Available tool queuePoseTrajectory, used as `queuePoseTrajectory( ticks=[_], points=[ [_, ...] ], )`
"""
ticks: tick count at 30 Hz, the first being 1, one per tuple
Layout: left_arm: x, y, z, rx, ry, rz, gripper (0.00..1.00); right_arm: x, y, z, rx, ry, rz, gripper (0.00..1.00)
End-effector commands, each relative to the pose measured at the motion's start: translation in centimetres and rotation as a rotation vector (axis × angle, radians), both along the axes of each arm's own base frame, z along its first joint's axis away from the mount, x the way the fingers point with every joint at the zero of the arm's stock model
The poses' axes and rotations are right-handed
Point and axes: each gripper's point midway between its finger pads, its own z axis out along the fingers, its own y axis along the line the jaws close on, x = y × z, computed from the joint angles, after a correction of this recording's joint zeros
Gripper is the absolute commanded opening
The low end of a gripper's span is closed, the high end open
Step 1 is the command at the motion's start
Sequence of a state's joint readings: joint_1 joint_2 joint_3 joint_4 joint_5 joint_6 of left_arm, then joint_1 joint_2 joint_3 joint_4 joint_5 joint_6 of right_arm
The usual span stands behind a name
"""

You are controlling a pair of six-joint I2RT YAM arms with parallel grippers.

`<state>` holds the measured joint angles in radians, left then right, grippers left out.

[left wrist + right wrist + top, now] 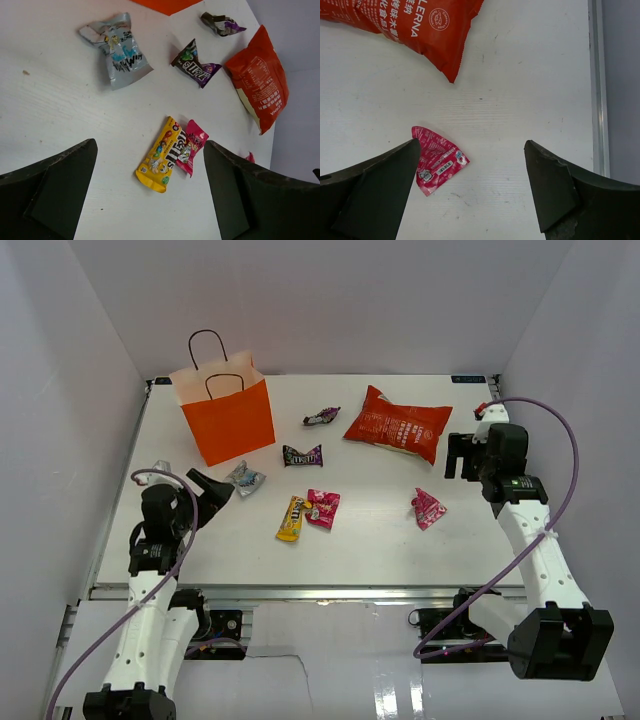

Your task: Place the snacks into the paper bag

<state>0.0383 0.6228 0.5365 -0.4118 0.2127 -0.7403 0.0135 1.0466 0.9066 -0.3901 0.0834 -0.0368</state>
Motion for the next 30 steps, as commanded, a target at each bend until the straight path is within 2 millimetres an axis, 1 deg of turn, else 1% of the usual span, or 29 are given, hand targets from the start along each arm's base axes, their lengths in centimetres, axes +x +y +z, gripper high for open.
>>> queuePoseTrajectory(
  ticks=[1, 2, 3, 4, 5, 6, 7, 8, 9, 10, 11, 12, 13, 15, 16, 17, 21, 23, 24, 25, 28, 30],
  points=[
    [0.8, 0.6, -0.8, -0.109, 0.008, 0.115, 0.98, 1.1, 0.5, 2.2, -0.037, -0.068, 0.074, 0.90],
    [0.9, 0.7, -1.4, -0.125, 0.023, 0.130, 0.98, 1.0, 2.3, 2.5, -0.013, -0.076, 0.197, 0.90],
    [1.1, 1.0, -2.1, -0.121, 0.050, 0.149, 0.98, 0.8, 3.3, 2.5, -0.024, -0.081, 0.287, 0.90],
    [1.3, 1.1, -2.5, -0.121, 0.069, 0.159, 0.98, 0.6, 4.3, 2.6, -0.093, -0.100, 0.431, 0.90],
    [1.5, 1.2, -2.8, -0.124, 0.083, 0.167, 0.98, -0.8, 7.0, 2.2, -0.051, -0.097, 0.626, 0.90],
    [1.8, 1.3, -2.9, -0.121, 0.095, 0.173, 0.98, -1.4, 7.8, 2.2, -0.072, -0.103, 0.723, 0.90],
    [2.2, 1.3, -4.0, -0.120, 0.139, 0.175, 0.98, -1.7, 8.5, 1.9, -0.107, -0.107, 0.806, 0.90],
    [2.6, 1.2, -4.2, -0.122, 0.144, 0.171, 0.98, -2.3, 9.1, 1.5, -0.089, -0.082, 0.841, 0.90],
    [3.2, 1.1, -5.0, -0.115, 0.183, 0.158, 0.98, -2.5, 9.6, 1.2, -0.076, -0.064, 0.884, 0.90],
    [3.7, 1.1, -5.1, -0.114, 0.188, 0.152, 0.98, -2.8, 10.0, 0.9, -0.075, -0.058, 0.931, 0.90],
    [4.2, 1.0, -5.5, -0.111, 0.206, 0.147, 0.98, -3.0, 10.3, 0.6, -0.040, -0.039, 0.936, 0.90],
    [5.0, 1.0, -5.0, -0.102, 0.206, 0.138, 0.98, -2.8, 10.4, 0.0, -0.015, -0.015, 0.931, 0.90],
    [5.4, 1.1, -6.4, -0.098, 0.264, 0.140, 0.98, -2.8, 10.6, -0.3, 0.002, 0.000, 0.940, 0.90],
    [6.3, 1.2, -6.8, -0.088, 0.291, 0.143, 0.98, -3.1, 11.2, -1.1, 0.045, 0.020, 0.963, 0.90],
    [7.0, 1.3, -6.5, -0.086, 0.288, 0.145, 0.98, -3.2, 11.3, -1.6, 0.060, 0.031, 0.965, 0.90],
    [7.3, 1.6, -7.3, -0.076, 0.315, 0.157, 0.97, -3.4, 11.6, -1.8, 0.082, 0.030, 0.974, 0.90],
    [8.8, 2.4, -7.8, -0.045, 0.324, 0.190, 0.93, -2.9, 11.9, -2.6, 0.095, 0.025, 0.984, 0.90],
    [9.8, 2.2, -7.7, -0.055, 0.307, 0.182, 0.90, -2.6, 11.9, -2.6, 0.092, 0.025, 0.989, 0.90],
    [10.1, 1.8, -8.4, -0.072, 0.330, 0.163, 0.86, -2.4, 11.9, -3.0, 0.097, 0.035, 0.992, 0.90],
    [10.5, 1.5, -8.5, -0.087, 0.329, 0.159, 0.84, -2.2, 11.9, -2.9, 0.096, 0.036, 0.992, 0.90],
    [10.8, 1.0, -9.8, -0.101, 0.355, 0.158, 0.81, -1.7, 11.9, -3.1, 0.106, 0.045, 0.991, 0.90],
    [11.2, 0.6, -10.2, -0.112, 0.345, 0.156, 0.79, -1.5, 11.9, -3.3, 0.114, 0.050, 0.993, 0.90]
  ],
)
